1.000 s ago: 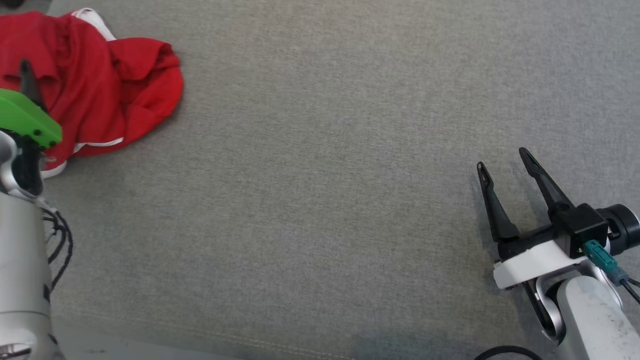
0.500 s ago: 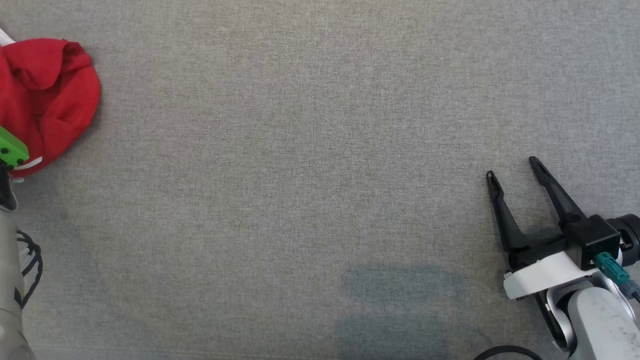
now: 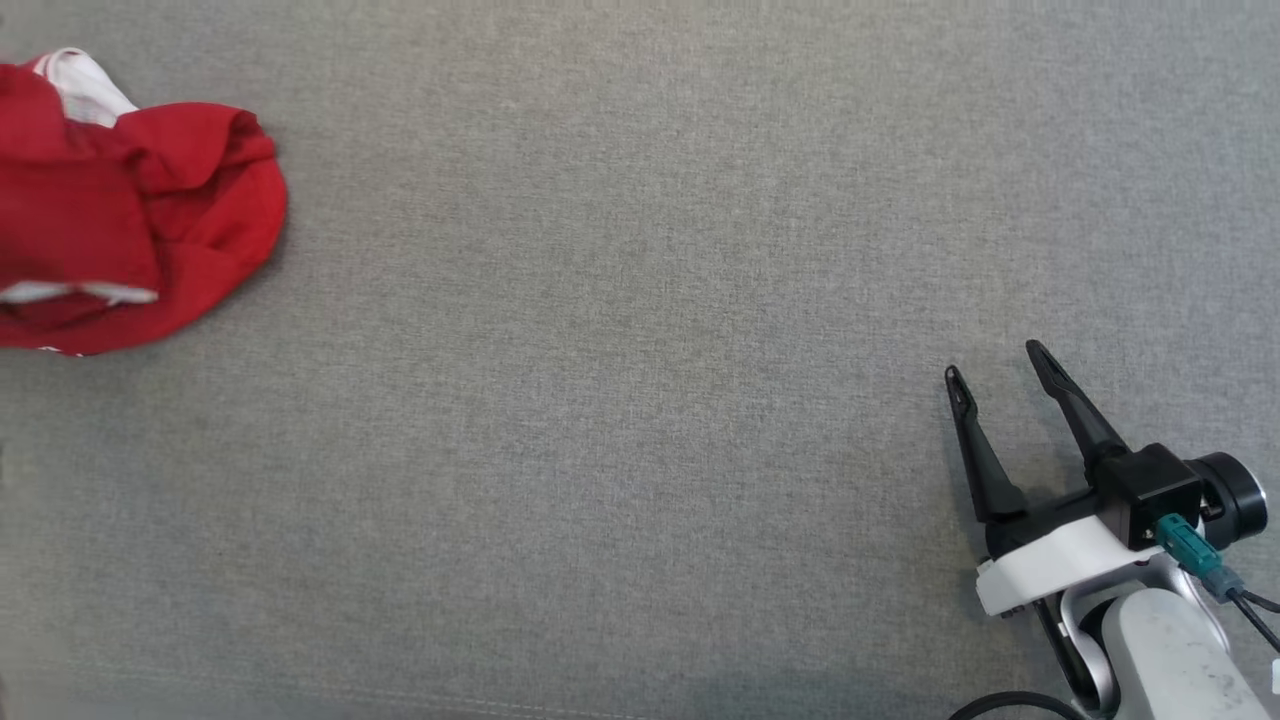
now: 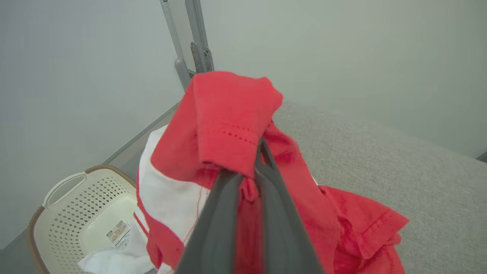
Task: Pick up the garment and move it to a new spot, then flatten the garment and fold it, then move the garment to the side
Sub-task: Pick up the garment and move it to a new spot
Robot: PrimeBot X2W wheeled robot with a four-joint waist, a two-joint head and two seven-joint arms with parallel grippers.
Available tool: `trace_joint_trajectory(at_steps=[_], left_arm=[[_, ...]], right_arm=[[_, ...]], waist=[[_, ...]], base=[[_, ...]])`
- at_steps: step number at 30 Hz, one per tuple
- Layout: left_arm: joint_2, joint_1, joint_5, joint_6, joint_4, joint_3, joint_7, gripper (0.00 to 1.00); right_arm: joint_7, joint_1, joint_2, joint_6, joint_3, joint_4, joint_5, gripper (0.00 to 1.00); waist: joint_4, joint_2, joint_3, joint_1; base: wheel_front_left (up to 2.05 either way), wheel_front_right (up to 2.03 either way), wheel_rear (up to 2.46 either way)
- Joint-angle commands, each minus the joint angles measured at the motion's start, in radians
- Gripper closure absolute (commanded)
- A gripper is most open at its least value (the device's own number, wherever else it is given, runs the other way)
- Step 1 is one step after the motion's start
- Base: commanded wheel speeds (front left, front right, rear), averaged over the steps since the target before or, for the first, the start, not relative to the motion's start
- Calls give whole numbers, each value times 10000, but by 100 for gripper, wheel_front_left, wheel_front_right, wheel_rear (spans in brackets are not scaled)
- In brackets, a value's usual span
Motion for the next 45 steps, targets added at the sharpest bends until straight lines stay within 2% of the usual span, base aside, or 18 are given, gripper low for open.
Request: trace_joint_trajectory(at_steps=[1,8,12,16,20,25,30,34,38,45], left_arm=[[162,-141,-10,-119,-118,-1,28,100],[663,-332,-140,-392,-768,-234,401,100],[696,-299,-314,-444,-1247,-338,607,100],[500,70,-596,-488,-2469,-784,904,100],[232,937,-1398,-493,-4580,-1505,1635,100],[-498,2797,-2566,-490,-7887,-2204,2888,100],[-1827,4766,-3367,-165,-11083,-3077,3889,100],[-2825,5789,-3435,106,-12646,-4311,4291,100],[-3394,6367,-3040,426,-12734,-5743,4194,100],[-3605,5945,-3005,769,-10779,-6788,3501,100]], right_arm=[[-33,-49,101,-3,-21,69,106,0],[-33,299,535,-3,-73,380,203,0],[-33,417,684,-3,-146,410,246,0],[-35,595,829,-3,-301,436,293,0],[-33,872,955,-3,-538,400,285,0],[-33,1143,1047,-3,-828,297,266,0],[-33,1203,1108,-3,-912,245,247,0],[-35,1127,1166,-3,-922,256,240,0],[-33,982,1234,-3,-796,296,282,0],[-33,804,1306,-3,-672,369,383,0]], waist=[[213,-1,-412,1],[221,-1,-1120,1],[145,-1,-1397,1],[27,-1,-1798,1],[-140,-1,-2195,1],[-407,-1,-2472,1],[-809,-1,-2558,1],[-1164,-1,-2548,1],[-1733,-1,-2552,1],[-2573,-1,-2490,1]], base=[[0,0,0],[0,0,0],[0,0,0],[0,0,0],[0,0,0],[0,0,0],[0,0,0],[0,0,0],[0,0,0],[0,0,0]])
